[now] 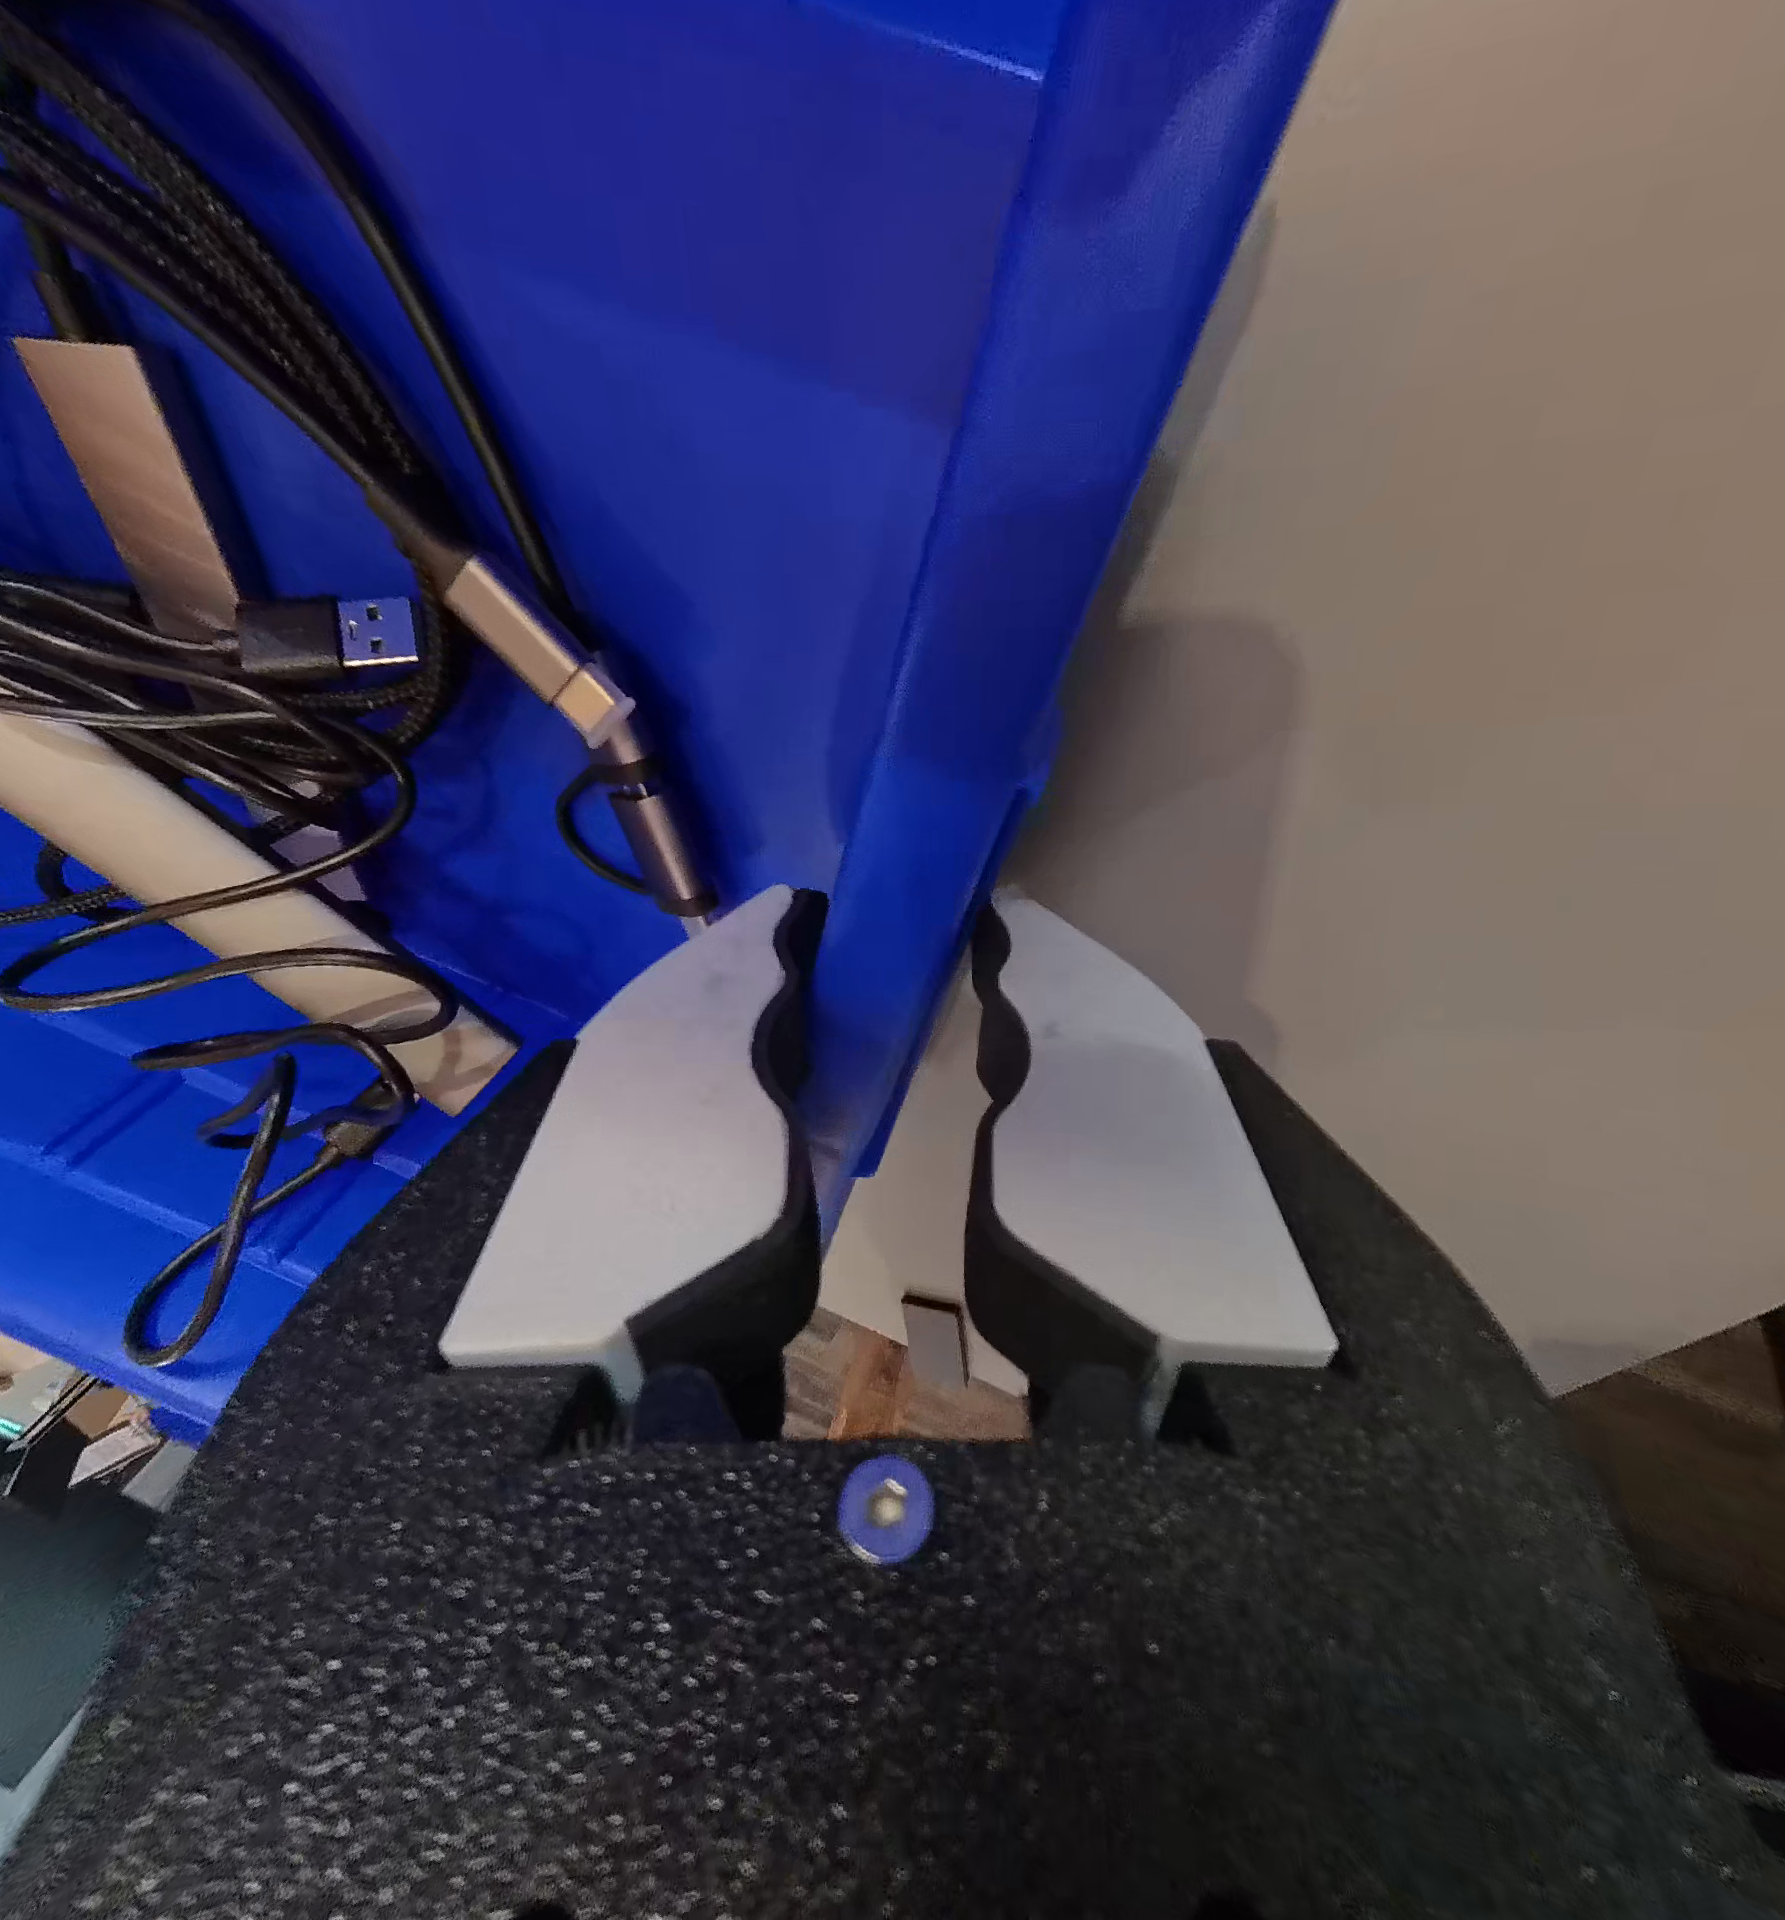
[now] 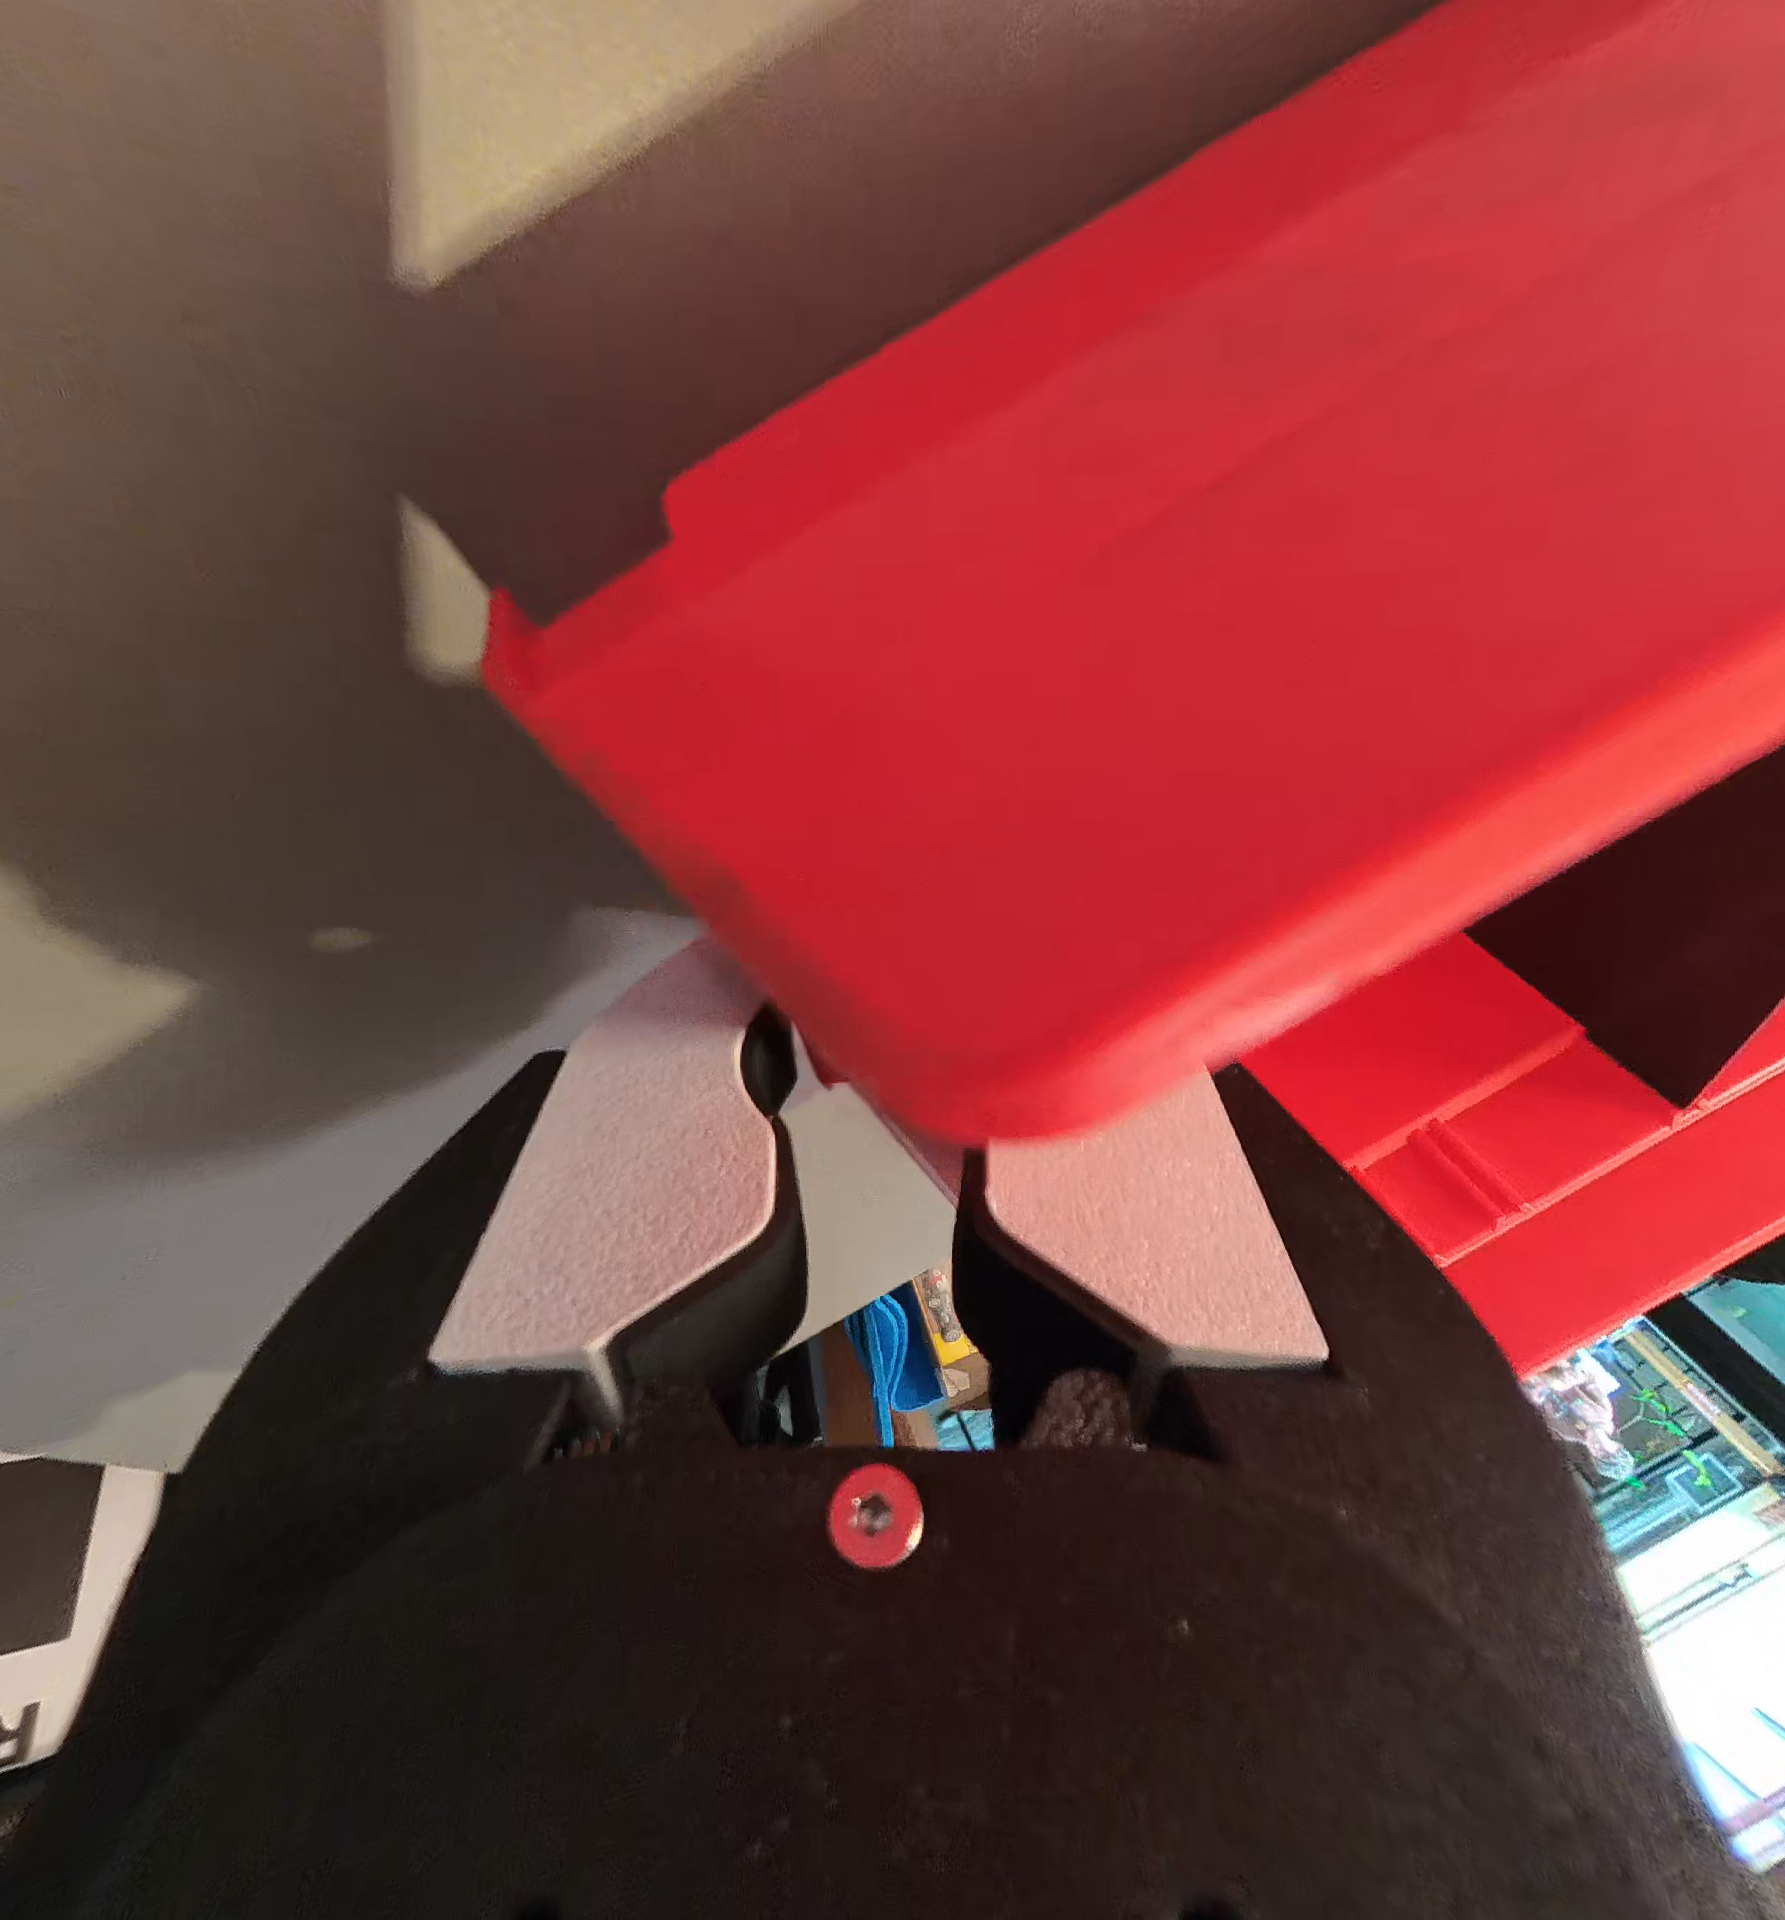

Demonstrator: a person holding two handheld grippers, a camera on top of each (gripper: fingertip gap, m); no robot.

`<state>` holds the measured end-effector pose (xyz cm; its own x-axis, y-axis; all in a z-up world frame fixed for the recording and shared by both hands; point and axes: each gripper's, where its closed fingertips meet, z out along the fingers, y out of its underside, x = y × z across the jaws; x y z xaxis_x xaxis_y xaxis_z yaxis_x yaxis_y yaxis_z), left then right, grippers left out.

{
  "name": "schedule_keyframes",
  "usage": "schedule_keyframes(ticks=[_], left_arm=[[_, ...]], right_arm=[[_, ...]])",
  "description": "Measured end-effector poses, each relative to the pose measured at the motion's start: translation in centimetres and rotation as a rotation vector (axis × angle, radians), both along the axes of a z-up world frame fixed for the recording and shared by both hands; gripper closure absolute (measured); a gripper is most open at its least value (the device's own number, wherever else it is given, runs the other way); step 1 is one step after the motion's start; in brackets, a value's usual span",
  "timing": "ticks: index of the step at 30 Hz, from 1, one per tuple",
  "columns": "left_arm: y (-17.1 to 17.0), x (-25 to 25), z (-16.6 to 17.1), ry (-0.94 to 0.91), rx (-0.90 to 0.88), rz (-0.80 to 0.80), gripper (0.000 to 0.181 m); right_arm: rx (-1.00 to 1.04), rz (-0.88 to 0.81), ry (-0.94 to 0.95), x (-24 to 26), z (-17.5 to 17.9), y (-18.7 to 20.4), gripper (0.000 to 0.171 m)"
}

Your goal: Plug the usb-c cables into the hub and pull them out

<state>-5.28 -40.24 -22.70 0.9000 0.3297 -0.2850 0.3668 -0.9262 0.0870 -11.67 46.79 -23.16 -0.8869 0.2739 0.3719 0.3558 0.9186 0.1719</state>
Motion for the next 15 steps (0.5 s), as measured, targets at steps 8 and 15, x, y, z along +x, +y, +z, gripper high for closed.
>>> schedule_keyframes(ticks=[8,15], left_arm=[[-0.4,0.5,0.0,0.01,0.005,-0.017,0.152],[-0.1,0.7,0.2,0.026,0.052,-0.022,0.151]], right_arm=[[-0.002,-0.018,0.024,-0.5,0.0,-0.1,0.14],[0.006,-0.026,0.063,0.0,1.1,0.2,0.133]])
